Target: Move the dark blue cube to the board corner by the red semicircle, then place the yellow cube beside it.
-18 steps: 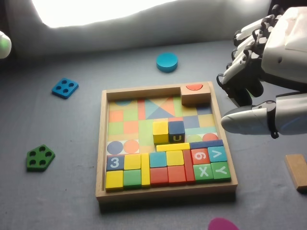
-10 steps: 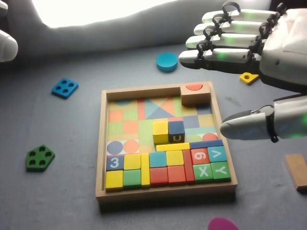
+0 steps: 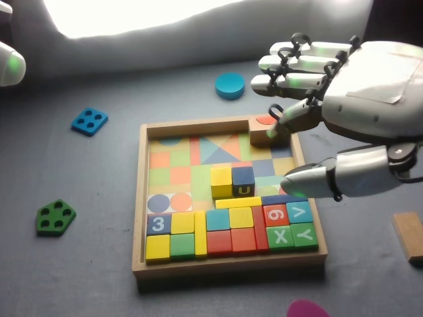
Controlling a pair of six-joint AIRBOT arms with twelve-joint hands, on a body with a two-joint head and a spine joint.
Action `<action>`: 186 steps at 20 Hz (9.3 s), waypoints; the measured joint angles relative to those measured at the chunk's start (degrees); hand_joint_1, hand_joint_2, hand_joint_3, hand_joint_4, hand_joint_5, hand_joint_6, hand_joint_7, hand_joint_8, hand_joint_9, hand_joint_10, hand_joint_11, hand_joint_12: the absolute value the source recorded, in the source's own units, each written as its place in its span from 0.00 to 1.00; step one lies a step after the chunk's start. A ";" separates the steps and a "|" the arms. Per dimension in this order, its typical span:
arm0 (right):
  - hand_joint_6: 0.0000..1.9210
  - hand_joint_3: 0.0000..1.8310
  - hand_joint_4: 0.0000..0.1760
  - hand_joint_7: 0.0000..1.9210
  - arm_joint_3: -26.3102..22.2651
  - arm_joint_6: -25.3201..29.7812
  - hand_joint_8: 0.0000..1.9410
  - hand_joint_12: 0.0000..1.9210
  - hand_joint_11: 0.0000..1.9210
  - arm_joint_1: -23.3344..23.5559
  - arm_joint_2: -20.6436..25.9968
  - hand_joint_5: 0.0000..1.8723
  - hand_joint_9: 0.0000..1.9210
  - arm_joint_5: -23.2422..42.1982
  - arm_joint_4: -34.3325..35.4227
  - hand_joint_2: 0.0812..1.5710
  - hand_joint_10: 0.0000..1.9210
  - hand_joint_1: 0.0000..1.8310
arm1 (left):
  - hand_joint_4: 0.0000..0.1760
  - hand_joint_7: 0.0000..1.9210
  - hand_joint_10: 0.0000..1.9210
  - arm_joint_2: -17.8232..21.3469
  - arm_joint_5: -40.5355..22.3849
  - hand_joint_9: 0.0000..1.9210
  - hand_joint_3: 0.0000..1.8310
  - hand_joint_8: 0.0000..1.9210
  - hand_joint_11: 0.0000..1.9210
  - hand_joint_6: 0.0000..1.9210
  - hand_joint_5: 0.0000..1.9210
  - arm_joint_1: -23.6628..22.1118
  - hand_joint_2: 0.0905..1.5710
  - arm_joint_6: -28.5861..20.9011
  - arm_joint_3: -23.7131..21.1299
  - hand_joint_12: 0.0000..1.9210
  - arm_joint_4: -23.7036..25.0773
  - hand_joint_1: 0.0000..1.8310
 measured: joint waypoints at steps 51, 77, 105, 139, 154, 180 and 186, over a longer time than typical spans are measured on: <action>0.02 0.00 0.00 0.11 17.79 -1.57 0.00 0.00 0.00 -3.61 -19.32 0.46 0.01 -5.11 6.25 0.76 0.00 0.00 | 0.20 0.06 0.00 0.17 -0.39 0.07 0.00 0.00 0.00 0.00 0.04 0.00 0.78 0.04 0.00 0.33 -0.83 0.00; 0.01 0.00 0.00 0.12 22.64 -7.26 0.00 0.00 0.00 -3.61 -16.52 0.46 0.02 -4.59 7.50 0.76 0.01 0.00 | 0.22 0.05 0.00 0.17 -0.42 0.06 0.00 0.00 0.00 0.00 0.04 0.00 0.78 0.04 0.00 0.35 -0.85 0.00; 0.01 0.00 0.00 0.13 14.84 -14.73 0.00 0.00 0.00 -0.72 -19.93 0.47 0.02 -4.68 18.56 0.76 0.01 0.00 | 0.17 0.05 0.00 0.17 -0.48 0.06 0.00 0.00 0.00 0.00 0.04 0.00 0.79 0.04 0.00 0.33 -1.03 0.00; 0.01 0.00 0.00 0.13 19.63 -7.41 0.00 0.00 0.00 -3.58 -24.94 0.47 0.01 -2.14 11.89 0.76 0.00 0.00 | 0.19 0.05 0.00 0.17 -0.57 0.06 0.00 0.00 0.00 0.00 0.04 0.00 0.79 0.17 0.00 0.33 -1.73 0.00; 0.01 0.00 0.00 0.12 24.68 -10.54 0.00 0.00 0.00 -3.61 -23.47 0.47 0.01 -2.10 12.15 0.76 0.00 0.00 | 0.18 0.04 0.00 0.17 -0.59 0.05 0.00 0.00 0.00 0.00 0.04 0.00 0.79 0.20 0.00 0.31 -1.70 0.00; 0.00 0.00 0.00 0.13 25.86 -11.56 0.00 0.00 0.00 0.02 -21.35 0.47 0.01 -5.31 17.03 0.76 0.00 0.00 | 0.19 0.04 0.00 0.28 -3.96 0.04 0.00 0.00 0.00 0.00 0.03 -1.27 0.79 3.87 -0.24 0.26 -13.92 0.00; 0.00 0.00 0.00 0.13 25.03 -11.04 0.00 0.00 0.00 1.68 -20.13 0.47 0.02 -2.43 17.09 0.77 0.01 0.00 | 0.20 0.05 0.00 0.28 -4.04 0.05 0.00 0.00 0.00 0.00 0.04 -1.44 0.79 3.89 -0.24 0.27 -13.84 0.00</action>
